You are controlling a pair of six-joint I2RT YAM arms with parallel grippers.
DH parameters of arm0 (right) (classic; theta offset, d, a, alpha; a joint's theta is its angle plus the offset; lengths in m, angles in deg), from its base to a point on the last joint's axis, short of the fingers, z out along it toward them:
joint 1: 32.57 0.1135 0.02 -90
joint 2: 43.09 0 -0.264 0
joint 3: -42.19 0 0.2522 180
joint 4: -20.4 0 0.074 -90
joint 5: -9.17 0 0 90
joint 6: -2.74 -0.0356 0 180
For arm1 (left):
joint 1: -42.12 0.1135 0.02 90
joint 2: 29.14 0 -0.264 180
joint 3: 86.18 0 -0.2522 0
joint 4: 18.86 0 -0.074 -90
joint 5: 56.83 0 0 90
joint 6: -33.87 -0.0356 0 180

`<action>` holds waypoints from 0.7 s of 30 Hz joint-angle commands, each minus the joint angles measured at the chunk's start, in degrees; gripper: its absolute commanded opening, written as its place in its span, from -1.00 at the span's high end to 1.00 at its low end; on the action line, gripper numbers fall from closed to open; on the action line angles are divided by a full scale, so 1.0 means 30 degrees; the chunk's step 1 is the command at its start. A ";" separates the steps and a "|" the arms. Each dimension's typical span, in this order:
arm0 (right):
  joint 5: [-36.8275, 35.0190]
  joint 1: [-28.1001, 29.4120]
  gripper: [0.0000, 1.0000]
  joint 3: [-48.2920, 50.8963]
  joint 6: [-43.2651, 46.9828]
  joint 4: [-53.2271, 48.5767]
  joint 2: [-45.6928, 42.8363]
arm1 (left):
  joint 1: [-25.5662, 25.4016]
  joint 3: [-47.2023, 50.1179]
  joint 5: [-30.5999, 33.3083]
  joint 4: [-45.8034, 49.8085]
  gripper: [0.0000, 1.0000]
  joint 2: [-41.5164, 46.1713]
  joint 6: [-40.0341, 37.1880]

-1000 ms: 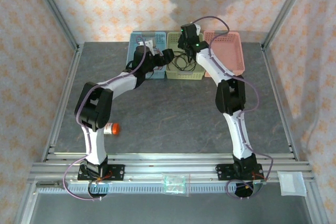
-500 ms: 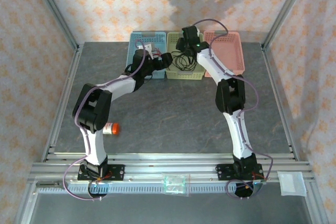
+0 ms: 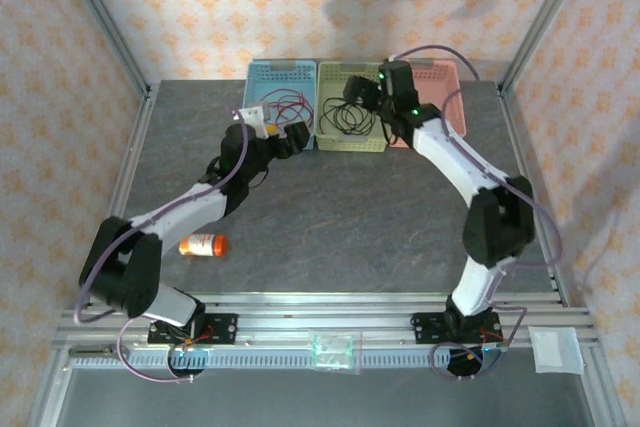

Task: Untangle the cables

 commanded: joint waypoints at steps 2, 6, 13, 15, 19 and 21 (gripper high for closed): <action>-0.1213 0.0076 -1.00 0.4777 0.0082 0.3958 -0.3699 | -0.0045 0.2853 0.2152 -0.1047 -0.99 0.2587 -0.1286; -0.2374 0.0074 -1.00 0.9352 -0.0074 0.6369 -0.7045 | -0.0033 0.5750 0.4706 -0.1619 -0.99 0.5232 -0.1626; -0.6027 0.0048 -1.00 1.5430 0.0577 0.9170 -1.0420 | 0.0174 0.9401 0.9464 -0.3635 -0.98 0.7511 -0.3336; -0.7718 0.0002 -1.00 1.7451 0.1041 1.0875 -1.1466 | 0.0400 0.9949 1.0717 -0.4324 -0.99 0.7430 -0.4692; -0.9603 -0.0318 -1.00 2.1013 0.4708 1.5216 -1.2161 | 0.1554 1.1036 1.1383 -0.6899 -0.99 0.7050 -0.7517; -0.9590 -0.0733 -1.00 2.2414 0.6645 1.7141 -1.1941 | 0.2395 1.0671 1.1172 -0.6711 -0.99 0.6551 -0.8013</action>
